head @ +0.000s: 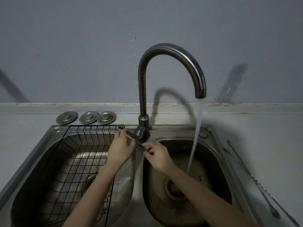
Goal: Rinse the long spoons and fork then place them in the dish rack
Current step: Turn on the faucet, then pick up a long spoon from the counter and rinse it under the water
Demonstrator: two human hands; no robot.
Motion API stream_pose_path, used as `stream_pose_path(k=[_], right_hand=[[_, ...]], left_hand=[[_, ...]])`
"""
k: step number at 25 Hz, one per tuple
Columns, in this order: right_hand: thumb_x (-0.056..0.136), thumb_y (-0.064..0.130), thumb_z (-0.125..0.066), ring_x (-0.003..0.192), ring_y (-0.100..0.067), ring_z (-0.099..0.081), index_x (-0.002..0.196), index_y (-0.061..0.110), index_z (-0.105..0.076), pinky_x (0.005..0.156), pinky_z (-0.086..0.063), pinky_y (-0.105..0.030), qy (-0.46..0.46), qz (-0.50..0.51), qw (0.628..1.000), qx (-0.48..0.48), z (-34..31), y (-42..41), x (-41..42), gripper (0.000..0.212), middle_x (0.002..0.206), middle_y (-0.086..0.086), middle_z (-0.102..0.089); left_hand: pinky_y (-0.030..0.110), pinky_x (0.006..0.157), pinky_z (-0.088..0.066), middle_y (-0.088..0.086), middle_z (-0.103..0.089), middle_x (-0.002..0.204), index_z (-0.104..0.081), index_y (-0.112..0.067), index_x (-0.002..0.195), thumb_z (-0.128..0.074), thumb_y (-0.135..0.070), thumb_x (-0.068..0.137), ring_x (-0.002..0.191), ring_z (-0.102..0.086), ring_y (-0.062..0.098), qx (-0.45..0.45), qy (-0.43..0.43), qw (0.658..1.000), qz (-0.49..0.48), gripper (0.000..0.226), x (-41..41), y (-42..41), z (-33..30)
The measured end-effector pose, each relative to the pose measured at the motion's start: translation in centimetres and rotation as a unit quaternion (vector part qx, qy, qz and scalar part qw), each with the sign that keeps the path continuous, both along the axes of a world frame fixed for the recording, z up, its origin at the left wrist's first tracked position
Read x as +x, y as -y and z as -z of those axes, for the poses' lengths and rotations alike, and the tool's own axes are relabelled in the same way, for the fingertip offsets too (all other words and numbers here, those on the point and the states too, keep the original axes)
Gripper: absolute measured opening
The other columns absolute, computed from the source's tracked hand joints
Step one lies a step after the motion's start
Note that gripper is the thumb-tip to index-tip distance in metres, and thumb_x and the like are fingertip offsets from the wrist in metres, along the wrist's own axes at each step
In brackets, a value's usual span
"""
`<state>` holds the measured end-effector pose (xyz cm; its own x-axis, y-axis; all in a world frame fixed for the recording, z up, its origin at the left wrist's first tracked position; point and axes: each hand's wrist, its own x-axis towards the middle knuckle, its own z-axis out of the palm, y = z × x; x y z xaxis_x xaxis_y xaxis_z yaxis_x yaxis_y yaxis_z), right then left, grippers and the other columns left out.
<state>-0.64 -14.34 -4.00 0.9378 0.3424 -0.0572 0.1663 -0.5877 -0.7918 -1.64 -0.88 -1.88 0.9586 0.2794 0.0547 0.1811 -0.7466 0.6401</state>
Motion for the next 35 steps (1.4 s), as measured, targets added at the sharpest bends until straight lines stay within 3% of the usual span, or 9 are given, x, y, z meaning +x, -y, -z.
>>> stream_pose_path(k=[4, 7, 9, 13, 16, 18, 23, 30, 35], right_hand=[[0.089, 0.012, -0.052, 0.106, -0.021, -0.059, 0.117, 0.010, -0.058, 0.092, -0.044, -0.026, -0.009, 0.025, 1.000, -0.012, 0.5, 4.3, -2.6, 0.029, 0.120, -0.013, -0.059], [0.091, 0.014, -0.048, 0.102, -0.014, -0.058, 0.109, 0.016, -0.061, 0.099, -0.042, -0.030, -0.036, 0.078, 0.996, -0.025, 1.0, 8.3, -4.3, 0.022, 0.116, -0.005, -0.063], [0.090, 0.017, -0.050, 0.098, -0.012, -0.059, 0.106, 0.017, -0.061, 0.095, -0.046, -0.028, -0.036, 0.123, 0.992, -0.016, 1.1, 11.2, -4.9, 0.019, 0.112, -0.005, -0.064], [0.090, 0.019, -0.050, 0.101, -0.019, -0.060, 0.111, 0.014, -0.059, 0.086, -0.044, -0.026, -0.022, 0.171, 0.984, -0.048, 0.8, 17.5, -5.5, 0.023, 0.111, -0.007, -0.066], [0.089, 0.016, -0.050, 0.096, -0.021, -0.061, 0.107, 0.012, -0.061, 0.078, -0.040, -0.022, -0.014, 0.226, 0.971, -0.081, 1.0, 22.5, -5.5, 0.022, 0.108, -0.010, -0.067], [0.089, 0.016, -0.049, 0.099, -0.026, -0.061, 0.106, 0.009, -0.060, 0.081, -0.042, -0.025, -0.014, 0.247, 0.961, -0.124, 1.3, 25.6, -5.4, 0.021, 0.110, -0.013, -0.064], [0.089, 0.023, -0.051, 0.112, -0.031, -0.052, 0.113, 0.008, -0.052, 0.093, -0.042, -0.034, -0.050, 0.232, 0.944, -0.227, 2.8, 30.6, -4.6, 0.028, 0.122, -0.014, -0.050], [0.091, 0.015, -0.045, 0.108, -0.032, -0.055, 0.110, 0.003, -0.053, 0.090, -0.044, -0.037, -0.054, 0.196, 0.941, -0.270, 4.3, 32.2, -3.5, 0.024, 0.118, -0.016, -0.055], [0.087, 0.013, -0.047, 0.106, -0.034, -0.057, 0.104, 0.002, -0.057, 0.087, -0.046, -0.037, -0.061, 0.205, 0.942, -0.257, 4.3, 32.4, -3.1, 0.023, 0.114, -0.017, -0.059]], left_hand=[[0.033, 0.084, -0.047, 0.012, -0.066, 0.108, -0.059, -0.010, 0.107, -0.053, -0.018, 0.087, 0.099, -0.063, 0.027, -0.018, -0.019, 0.996, 0.084, 0.022, -1.4, 4.4, 0.7], [0.026, 0.080, -0.043, 0.010, -0.069, 0.105, -0.062, -0.011, 0.104, -0.051, -0.017, 0.088, 0.098, -0.063, 0.024, 0.001, -0.028, 0.988, 0.153, 0.020, -2.1, 8.4, 1.0], [0.023, 0.077, -0.041, 0.007, -0.070, 0.104, -0.064, -0.013, 0.100, -0.050, -0.018, 0.088, 0.097, -0.063, 0.021, 0.006, -0.036, 0.981, 0.189, 0.019, -2.3, 11.0, 1.2], [0.030, 0.085, -0.049, 0.009, -0.072, 0.100, -0.065, -0.012, 0.096, -0.048, -0.019, 0.090, 0.095, -0.065, 0.022, -0.012, -0.061, 0.968, 0.243, 0.020, -2.3, 17.0, 1.7], [0.032, 0.081, -0.049, 0.012, -0.072, 0.101, -0.066, -0.011, 0.101, -0.047, -0.019, 0.089, 0.096, -0.066, 0.027, 0.023, -0.062, 0.958, 0.281, 0.024, -2.3, 22.3, 2.1], [0.035, 0.078, -0.048, 0.016, -0.071, 0.104, -0.066, -0.010, 0.100, -0.045, -0.021, 0.089, 0.096, -0.064, 0.032, 0.037, -0.075, 0.950, 0.301, 0.026, -2.1, 26.0, 2.6], [0.029, 0.072, -0.042, 0.016, -0.069, 0.102, -0.067, -0.007, 0.095, -0.040, -0.019, 0.090, 0.095, -0.062, 0.030, 0.033, -0.143, 0.948, 0.281, 0.030, -1.8, 32.8, 4.2], [0.024, 0.067, -0.042, 0.009, -0.059, 0.078, -0.056, -0.013, 0.067, -0.039, -0.010, 0.089, 0.070, -0.055, 0.018, 0.000, -0.199, 0.942, 0.271, 0.027, -1.3, 35.2, 5.6], [0.016, 0.069, -0.040, 0.019, -0.072, 0.095, -0.068, -0.002, 0.087, -0.039, -0.015, 0.093, 0.083, -0.065, 0.022, -0.089, -0.219, 0.943, 0.235, 0.032, -1.3, 35.5, 5.6]])
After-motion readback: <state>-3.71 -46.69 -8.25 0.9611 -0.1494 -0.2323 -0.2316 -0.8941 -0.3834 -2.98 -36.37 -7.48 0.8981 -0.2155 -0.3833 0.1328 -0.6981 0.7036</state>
